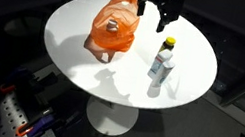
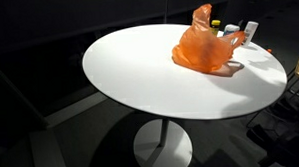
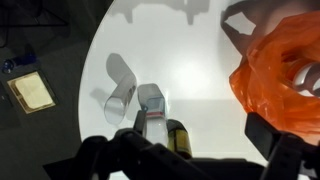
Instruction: Put the blue box in the plastic
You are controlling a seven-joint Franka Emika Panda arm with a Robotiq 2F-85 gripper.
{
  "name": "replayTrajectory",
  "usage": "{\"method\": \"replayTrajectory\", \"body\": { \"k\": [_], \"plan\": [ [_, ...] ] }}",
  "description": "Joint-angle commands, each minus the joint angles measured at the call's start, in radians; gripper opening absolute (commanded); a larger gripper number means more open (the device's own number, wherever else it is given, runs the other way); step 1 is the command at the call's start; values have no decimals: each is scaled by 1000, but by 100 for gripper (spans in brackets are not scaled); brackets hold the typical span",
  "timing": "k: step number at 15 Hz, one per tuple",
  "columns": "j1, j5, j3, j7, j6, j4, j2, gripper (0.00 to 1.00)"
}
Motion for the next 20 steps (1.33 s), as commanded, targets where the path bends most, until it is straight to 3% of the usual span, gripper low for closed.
{"method": "replayTrajectory", "body": {
  "k": [1, 7, 20],
  "plan": [
    [-4, 0, 2, 0, -2, 12, 9, 100],
    [-14, -21, -10, 43, 93, 45, 52, 100],
    [-71, 37, -3, -73, 201, 219, 311, 100]
  ]
}}
